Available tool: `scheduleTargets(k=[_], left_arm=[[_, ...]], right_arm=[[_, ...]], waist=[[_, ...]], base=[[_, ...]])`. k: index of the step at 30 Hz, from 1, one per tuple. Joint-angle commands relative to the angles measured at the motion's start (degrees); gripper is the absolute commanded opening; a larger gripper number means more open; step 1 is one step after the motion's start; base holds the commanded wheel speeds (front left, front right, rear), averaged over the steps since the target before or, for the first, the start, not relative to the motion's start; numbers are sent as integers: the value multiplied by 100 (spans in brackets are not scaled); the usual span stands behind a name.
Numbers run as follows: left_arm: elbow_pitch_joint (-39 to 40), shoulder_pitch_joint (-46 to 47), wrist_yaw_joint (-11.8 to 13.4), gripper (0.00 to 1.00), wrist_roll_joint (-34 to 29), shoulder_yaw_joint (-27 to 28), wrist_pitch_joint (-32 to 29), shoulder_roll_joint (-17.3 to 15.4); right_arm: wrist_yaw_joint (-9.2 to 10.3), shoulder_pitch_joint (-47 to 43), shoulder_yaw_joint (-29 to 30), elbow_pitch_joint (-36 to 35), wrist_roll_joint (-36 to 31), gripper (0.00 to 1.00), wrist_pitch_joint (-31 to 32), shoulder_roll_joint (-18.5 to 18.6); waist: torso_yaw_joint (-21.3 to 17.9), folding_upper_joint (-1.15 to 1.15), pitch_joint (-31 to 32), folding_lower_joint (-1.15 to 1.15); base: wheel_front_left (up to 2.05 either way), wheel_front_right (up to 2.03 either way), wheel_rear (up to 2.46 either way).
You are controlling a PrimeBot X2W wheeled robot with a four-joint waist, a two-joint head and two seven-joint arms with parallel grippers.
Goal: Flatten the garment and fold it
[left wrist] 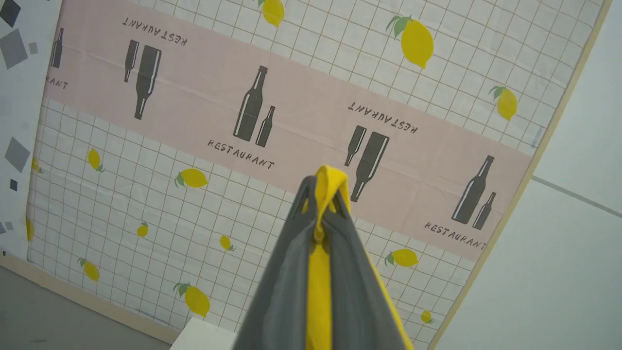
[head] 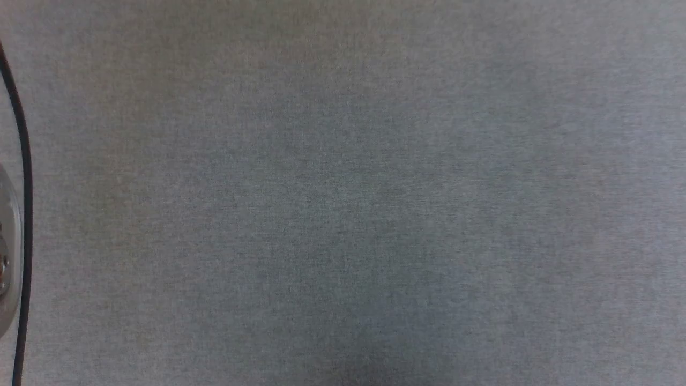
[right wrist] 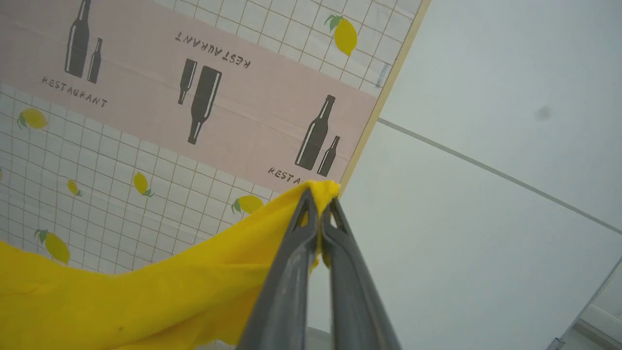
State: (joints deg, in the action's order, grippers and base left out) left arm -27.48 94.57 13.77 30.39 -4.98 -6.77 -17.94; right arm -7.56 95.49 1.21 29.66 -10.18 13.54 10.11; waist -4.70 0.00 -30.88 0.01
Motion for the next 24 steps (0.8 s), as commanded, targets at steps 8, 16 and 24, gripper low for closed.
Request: scheduleTargets(k=[8,16,24], left_arm=[[-321,-614,-545,0,293,20,222,-19],[381,-1869,-846,0,911,155,-371,-2],[2163,-4079,-730,0,1546,496,-922,-25]], right_arm=[[8,-314,-129,492,101,0,-326,175],[8,-1236,-480,221,1026,0,-330,321],[8,-3277,-448,-1381,2051,0,164,733]], waist=[[231,0,-356,-1],[224,0,208,-1],[312,0,967,-1]], base=[[0,0,0],[0,0,0],[0,0,0]])
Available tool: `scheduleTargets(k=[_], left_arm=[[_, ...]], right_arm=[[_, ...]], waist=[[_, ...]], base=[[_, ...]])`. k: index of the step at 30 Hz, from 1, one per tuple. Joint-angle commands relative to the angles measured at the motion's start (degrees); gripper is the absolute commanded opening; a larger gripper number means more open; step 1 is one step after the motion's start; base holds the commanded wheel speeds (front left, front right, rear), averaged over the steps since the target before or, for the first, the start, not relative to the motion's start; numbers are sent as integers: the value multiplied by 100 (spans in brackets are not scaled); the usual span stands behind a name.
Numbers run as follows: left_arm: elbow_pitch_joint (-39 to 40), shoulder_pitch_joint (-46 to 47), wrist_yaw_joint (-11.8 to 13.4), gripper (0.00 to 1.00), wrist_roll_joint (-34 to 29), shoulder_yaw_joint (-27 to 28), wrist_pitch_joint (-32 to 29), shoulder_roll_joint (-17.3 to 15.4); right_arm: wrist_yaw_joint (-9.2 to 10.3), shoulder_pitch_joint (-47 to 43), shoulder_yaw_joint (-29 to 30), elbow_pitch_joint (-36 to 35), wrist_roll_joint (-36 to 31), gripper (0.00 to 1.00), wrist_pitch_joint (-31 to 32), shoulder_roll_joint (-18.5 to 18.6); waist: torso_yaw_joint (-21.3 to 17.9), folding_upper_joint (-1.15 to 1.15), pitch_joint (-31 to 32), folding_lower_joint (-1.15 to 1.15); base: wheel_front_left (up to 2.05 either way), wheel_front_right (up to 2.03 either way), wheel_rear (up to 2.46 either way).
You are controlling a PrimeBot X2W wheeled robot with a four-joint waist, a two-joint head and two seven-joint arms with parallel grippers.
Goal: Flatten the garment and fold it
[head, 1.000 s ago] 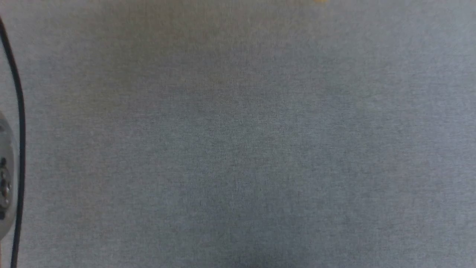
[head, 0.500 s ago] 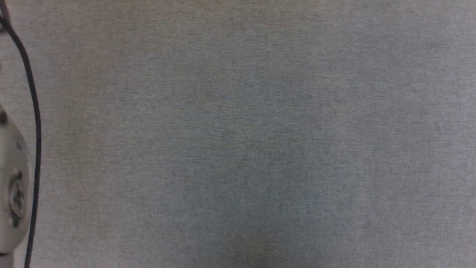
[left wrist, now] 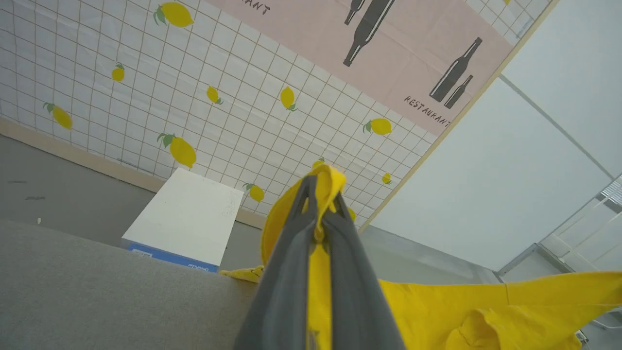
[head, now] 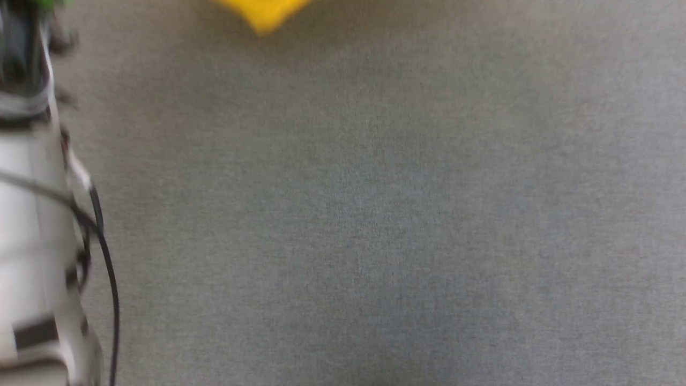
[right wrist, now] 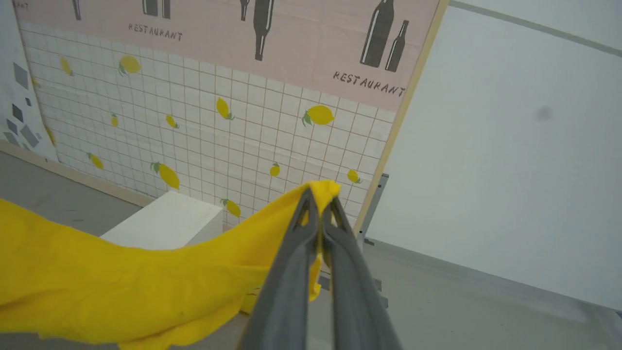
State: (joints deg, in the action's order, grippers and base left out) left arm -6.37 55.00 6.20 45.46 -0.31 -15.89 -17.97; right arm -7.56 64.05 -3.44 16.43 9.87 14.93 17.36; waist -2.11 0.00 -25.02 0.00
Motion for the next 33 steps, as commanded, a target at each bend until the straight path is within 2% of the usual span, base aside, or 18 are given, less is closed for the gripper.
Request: scheduleTargets(k=[1,7,12,17,21,26,29,33], left_arm=[[280,-447,81,0,94,78,-62,-20],[1471,-2372,394,0,84,174,-337,-107],[1952,-3860,692,0,132,272,-377,73],[2079,-5098,715,0,7,101,-505,35],[2092,-5816,708,0,33,19,-673,-19],[2035,-6547,768,0,70,-31,-764,5],[1892,-6980,808,0,131,-27,-688,132],[1752,-7325,780,0,179,-24,-748,88]], right_arm=[[8,-493,83,-344,162,0,147,24],[8,-2465,545,-1903,507,0,769,-32],[8,-3923,1057,-2822,558,0,1026,-463],[8,-5132,1442,-3363,550,0,1097,-999],[8,-5937,1783,-3483,643,0,1087,-1306],[8,-6875,2307,-3246,749,0,965,-1438],[8,-7526,2557,-2678,1138,0,763,-1446],[8,-8007,2616,-2219,1226,0,707,-1447]], waist=[[70,0,470,0],[123,0,832,0],[174,0,1086,0],[162,0,1337,0],[158,0,1505,0],[176,0,1649,0],[180,0,1713,0],[159,0,1779,0]], base=[[0,0,0],[0,0,0],[0,0,0],[0,0,0],[0,0,0],[0,0,0],[0,0,0],[0,0,0]])
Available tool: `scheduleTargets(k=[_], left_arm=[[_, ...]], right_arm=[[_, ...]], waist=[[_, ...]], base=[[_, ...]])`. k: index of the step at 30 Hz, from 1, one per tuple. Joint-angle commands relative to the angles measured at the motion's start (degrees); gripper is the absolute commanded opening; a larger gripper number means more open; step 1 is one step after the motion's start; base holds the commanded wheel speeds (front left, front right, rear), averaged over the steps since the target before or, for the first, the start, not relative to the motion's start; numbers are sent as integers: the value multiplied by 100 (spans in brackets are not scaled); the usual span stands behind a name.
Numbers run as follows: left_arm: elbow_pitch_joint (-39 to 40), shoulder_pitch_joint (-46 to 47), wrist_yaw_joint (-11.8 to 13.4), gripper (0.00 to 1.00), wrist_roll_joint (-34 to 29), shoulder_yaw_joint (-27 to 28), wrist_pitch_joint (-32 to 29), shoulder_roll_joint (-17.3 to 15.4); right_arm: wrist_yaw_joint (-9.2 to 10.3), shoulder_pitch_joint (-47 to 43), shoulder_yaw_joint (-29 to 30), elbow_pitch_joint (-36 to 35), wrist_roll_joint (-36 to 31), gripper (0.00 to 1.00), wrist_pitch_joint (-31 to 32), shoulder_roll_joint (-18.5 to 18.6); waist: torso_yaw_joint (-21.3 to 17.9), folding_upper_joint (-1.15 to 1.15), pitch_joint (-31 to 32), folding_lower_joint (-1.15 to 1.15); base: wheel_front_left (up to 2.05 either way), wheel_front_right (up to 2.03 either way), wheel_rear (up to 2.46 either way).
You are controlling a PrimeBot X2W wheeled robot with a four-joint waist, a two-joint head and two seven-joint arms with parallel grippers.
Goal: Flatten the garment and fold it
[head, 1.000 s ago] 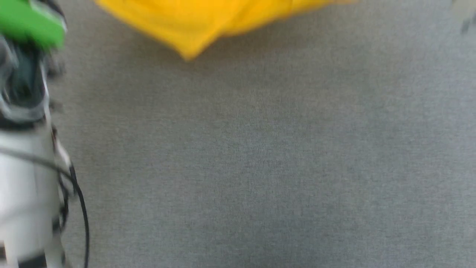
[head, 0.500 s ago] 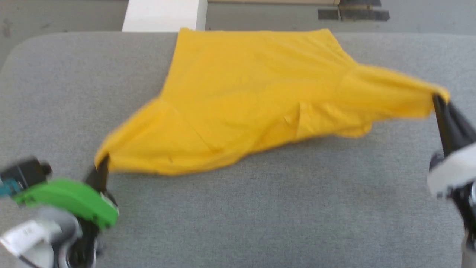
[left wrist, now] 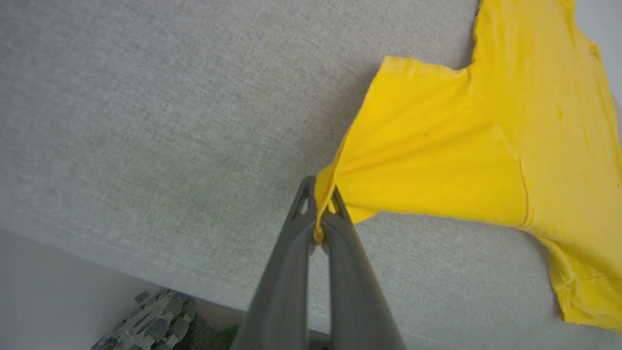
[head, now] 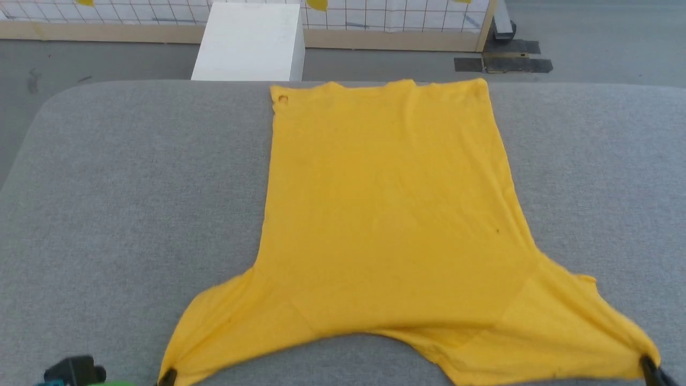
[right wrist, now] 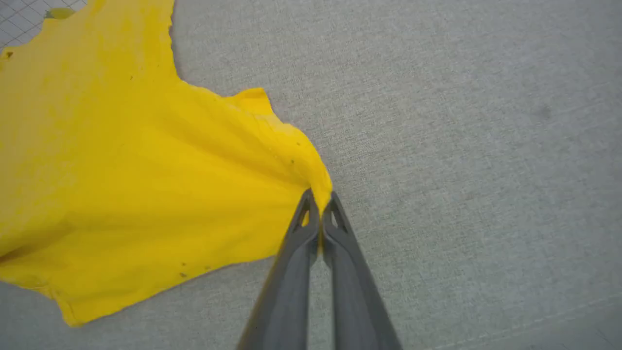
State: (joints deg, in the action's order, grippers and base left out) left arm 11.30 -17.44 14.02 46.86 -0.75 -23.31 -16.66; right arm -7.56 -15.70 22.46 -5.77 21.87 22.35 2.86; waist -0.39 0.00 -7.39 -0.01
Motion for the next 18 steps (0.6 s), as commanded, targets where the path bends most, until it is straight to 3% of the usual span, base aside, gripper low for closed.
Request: scheduleTargets(k=[1,10,17,18], left_arm=[[-35,-172,-4,0,53,34,-30,-65],[121,-825,60,0,200,311,-215,-291],[412,-523,69,0,171,296,-84,-231],[454,-457,66,0,155,262,-71,-216]], right_arm=[[8,-139,40,113,52,0,-19,3],[8,-665,193,552,136,0,139,2],[8,-366,-82,797,3,0,-153,2],[8,-293,-117,866,-68,22,-232,2]], waist=[[-25,0,37,1],[-74,0,153,1],[-18,0,167,1],[-11,0,179,1]], base=[[0,0,0],[0,0,0],[0,0,0],[0,0,0]])
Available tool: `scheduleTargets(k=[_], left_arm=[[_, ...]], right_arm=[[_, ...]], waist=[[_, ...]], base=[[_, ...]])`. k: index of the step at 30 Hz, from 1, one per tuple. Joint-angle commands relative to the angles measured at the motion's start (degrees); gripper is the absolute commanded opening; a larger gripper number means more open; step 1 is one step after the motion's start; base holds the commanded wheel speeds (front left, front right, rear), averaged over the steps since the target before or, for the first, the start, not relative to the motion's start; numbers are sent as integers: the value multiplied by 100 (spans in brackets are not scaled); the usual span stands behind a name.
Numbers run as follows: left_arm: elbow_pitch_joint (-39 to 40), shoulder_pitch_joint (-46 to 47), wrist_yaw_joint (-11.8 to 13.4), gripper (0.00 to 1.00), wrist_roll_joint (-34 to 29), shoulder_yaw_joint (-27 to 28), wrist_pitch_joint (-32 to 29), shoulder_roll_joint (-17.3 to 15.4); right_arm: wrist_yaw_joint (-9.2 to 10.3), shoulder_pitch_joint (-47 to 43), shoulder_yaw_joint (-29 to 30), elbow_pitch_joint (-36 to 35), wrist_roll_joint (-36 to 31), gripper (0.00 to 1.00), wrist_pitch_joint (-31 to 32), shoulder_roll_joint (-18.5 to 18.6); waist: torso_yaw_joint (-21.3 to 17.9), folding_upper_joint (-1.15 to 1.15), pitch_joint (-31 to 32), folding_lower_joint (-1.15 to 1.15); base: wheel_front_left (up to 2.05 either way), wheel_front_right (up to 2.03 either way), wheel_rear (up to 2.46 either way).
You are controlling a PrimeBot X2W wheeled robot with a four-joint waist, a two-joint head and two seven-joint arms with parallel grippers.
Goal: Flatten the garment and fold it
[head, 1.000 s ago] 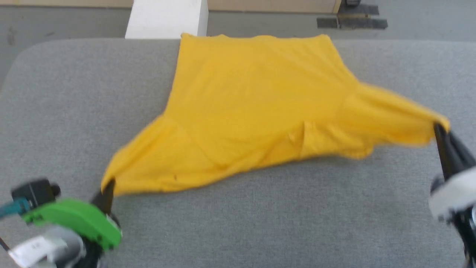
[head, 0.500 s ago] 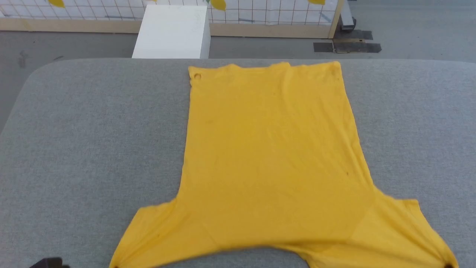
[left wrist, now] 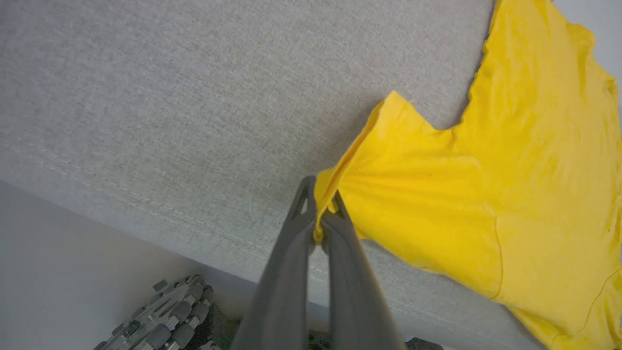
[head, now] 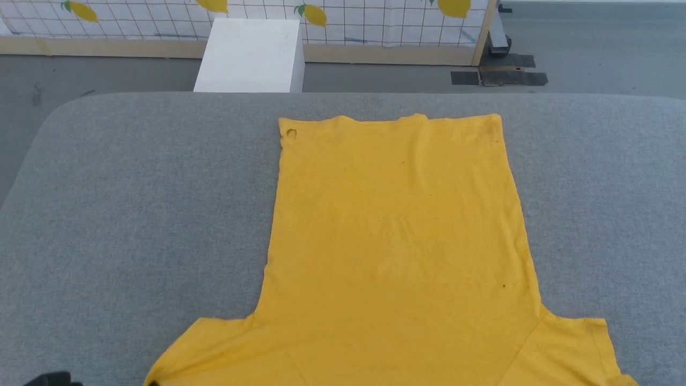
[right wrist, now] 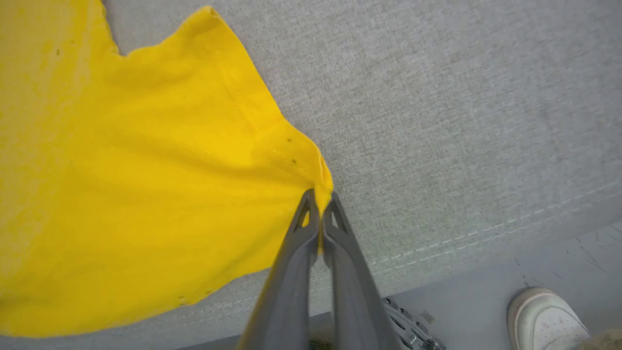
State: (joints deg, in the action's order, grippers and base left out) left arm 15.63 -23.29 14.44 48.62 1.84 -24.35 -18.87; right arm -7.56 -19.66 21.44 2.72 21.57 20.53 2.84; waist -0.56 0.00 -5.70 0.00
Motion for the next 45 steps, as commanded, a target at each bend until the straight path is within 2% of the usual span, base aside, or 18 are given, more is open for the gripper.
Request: scheduleTargets(k=[1,2,6,11,14,18,24,25,30,36,45], left_arm=[[58,183,20,0,-35,-27,47,19],[104,248,20,0,-46,-54,73,47],[289,394,45,0,-112,-151,142,123],[605,469,81,0,-208,-220,228,172],[809,539,100,0,-282,-258,307,206],[1089,649,112,0,-352,-317,417,277],[1460,966,48,0,-475,-456,518,303],[1524,1097,15,0,-535,-522,527,285],[1675,1367,-41,0,-671,-625,556,240],[1720,1703,-139,0,-747,-787,583,248],[1595,1941,-223,0,-800,-938,636,285]], right_arm=[[8,164,-44,73,-89,42,-105,4],[8,225,-102,144,-148,100,-129,4],[8,449,-232,47,-321,100,-48,4],[8,925,-206,-1185,-654,100,588,44],[8,1559,-225,-1976,-880,100,1052,396],[8,2713,-385,-2252,-960,100,1576,921],[8,4629,-627,-1548,-1171,100,2107,1404],[8,5165,-688,-1215,-1260,100,2212,1401],[8,6179,-707,-416,-1662,100,2423,1327],[8,6833,-498,325,-2150,100,2564,1152],[8,6975,-92,918,-2596,100,2538,984]], waist=[[12,0,23,0],[19,0,38,0],[49,0,78,0],[109,0,-68,0],[166,0,-275,0],[265,0,-670,0],[541,0,-1425,0],[650,0,-1639,0],[928,0,-2163,0],[1188,0,-2652,0],[1430,0,-2912,0]], base=[[0,0,0],[0,0,0],[0,0,0],[0,0,0],[0,0,0],[0,0,0],[0,0,0],[0,0,0],[0,0,0],[0,0,0],[0,0,0]])
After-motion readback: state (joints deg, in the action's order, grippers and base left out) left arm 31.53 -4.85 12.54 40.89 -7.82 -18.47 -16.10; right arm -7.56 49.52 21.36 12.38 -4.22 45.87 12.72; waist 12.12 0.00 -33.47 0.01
